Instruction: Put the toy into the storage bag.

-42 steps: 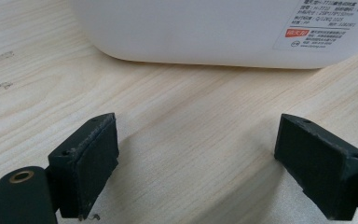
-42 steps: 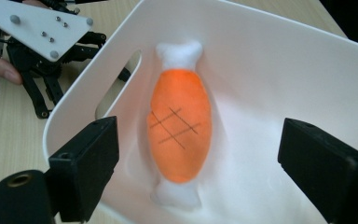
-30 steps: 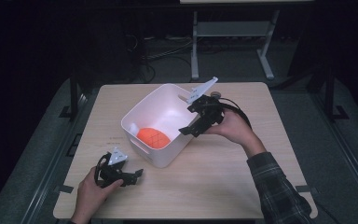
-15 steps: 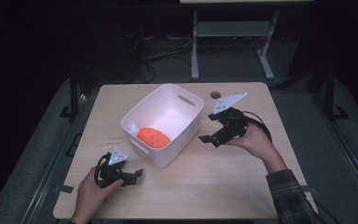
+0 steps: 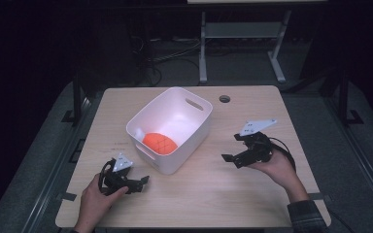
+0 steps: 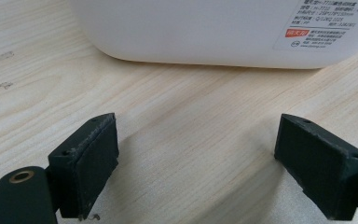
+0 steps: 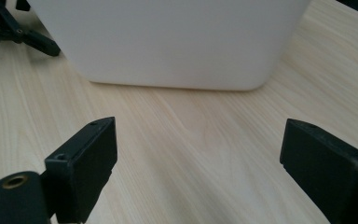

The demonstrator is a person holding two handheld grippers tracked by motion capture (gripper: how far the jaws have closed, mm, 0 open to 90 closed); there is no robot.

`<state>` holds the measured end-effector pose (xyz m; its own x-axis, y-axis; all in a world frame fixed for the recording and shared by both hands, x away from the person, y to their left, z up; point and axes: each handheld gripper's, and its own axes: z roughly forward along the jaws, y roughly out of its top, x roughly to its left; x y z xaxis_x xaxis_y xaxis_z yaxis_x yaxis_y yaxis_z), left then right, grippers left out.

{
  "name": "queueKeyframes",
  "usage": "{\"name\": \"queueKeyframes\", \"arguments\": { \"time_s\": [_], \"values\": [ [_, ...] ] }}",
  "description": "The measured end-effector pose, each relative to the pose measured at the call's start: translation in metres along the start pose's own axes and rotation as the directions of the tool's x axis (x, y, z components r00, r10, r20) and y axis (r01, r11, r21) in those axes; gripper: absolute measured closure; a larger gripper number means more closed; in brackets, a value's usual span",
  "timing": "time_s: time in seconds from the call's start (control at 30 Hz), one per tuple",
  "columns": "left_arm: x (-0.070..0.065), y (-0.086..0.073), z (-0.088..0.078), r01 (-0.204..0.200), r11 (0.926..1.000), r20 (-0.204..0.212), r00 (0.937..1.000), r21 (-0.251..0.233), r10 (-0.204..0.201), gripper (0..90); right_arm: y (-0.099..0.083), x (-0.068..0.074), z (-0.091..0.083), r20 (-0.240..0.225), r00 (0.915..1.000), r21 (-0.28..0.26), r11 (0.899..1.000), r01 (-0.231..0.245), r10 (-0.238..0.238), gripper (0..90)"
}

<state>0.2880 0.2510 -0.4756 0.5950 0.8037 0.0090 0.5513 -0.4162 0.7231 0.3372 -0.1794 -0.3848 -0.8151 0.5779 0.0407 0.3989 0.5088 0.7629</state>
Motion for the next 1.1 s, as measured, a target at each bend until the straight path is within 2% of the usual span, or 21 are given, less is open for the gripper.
{"name": "queueKeyframes", "arguments": {
  "time_s": [0.2,0.37,0.6,0.7,0.73,0.8,0.87,1.03,1.07,1.1],
  "values": [
    [0.000,0.000,0.000,0.001,1.0000,0.000,1.0000,-0.002,-0.001,12.6,-0.028,0.003,-0.001,0.051,0.9977,-0.020,0.999,-0.044,0.045,10.1],
    [0.000,0.000,0.000,-0.003,1.0000,0.000,1.0000,0.002,0.003,12.6,-0.048,0.006,-0.001,0.103,0.9913,-0.023,0.997,-0.080,0.081,9.1],
    [0.000,0.000,0.000,-0.003,1.0000,0.000,1.0000,0.002,0.003,12.6,-0.067,0.008,-0.003,0.146,0.9829,-0.016,0.994,-0.112,0.113,6.5],
    [0.000,0.000,0.000,-0.003,1.0000,0.000,1.0000,0.002,0.003,12.6,-0.081,0.009,-0.005,0.176,0.9752,-0.011,0.991,-0.135,0.134,2.6],
    [0.000,0.000,0.000,-0.003,1.0000,0.000,1.0000,0.002,0.003,12.6,-0.081,0.009,-0.005,0.176,0.9752,-0.011,0.991,-0.135,0.134,2.6],
    [0.000,0.000,0.000,-0.003,1.0000,0.000,1.0000,0.002,0.003,12.6,-0.091,0.010,-0.007,0.201,0.9663,-0.013,0.987,-0.162,0.161,2.5],
    [0.000,0.000,0.000,-0.003,1.0000,0.000,1.0000,0.002,0.003,12.6,-0.095,0.011,-0.007,0.207,0.9641,-0.014,0.986,-0.167,0.166,2.5],
    [0.000,0.000,0.000,-0.003,1.0000,0.000,1.0000,0.002,0.003,12.6,-0.113,0.011,-0.008,0.240,0.9511,0.003,0.980,-0.201,0.195,2.5],
    [0.000,0.000,0.000,-0.003,1.0000,0.000,1.0000,0.002,0.003,12.6,-0.113,0.011,-0.008,0.240,0.9511,0.003,0.980,-0.201,0.195,2.5],
    [0.000,0.000,0.000,-0.003,1.0000,0.000,1.0000,0.002,0.003,12.6,-0.118,0.011,-0.007,0.247,0.9459,0.008,0.976,-0.219,0.210,2.5]
  ]
}}
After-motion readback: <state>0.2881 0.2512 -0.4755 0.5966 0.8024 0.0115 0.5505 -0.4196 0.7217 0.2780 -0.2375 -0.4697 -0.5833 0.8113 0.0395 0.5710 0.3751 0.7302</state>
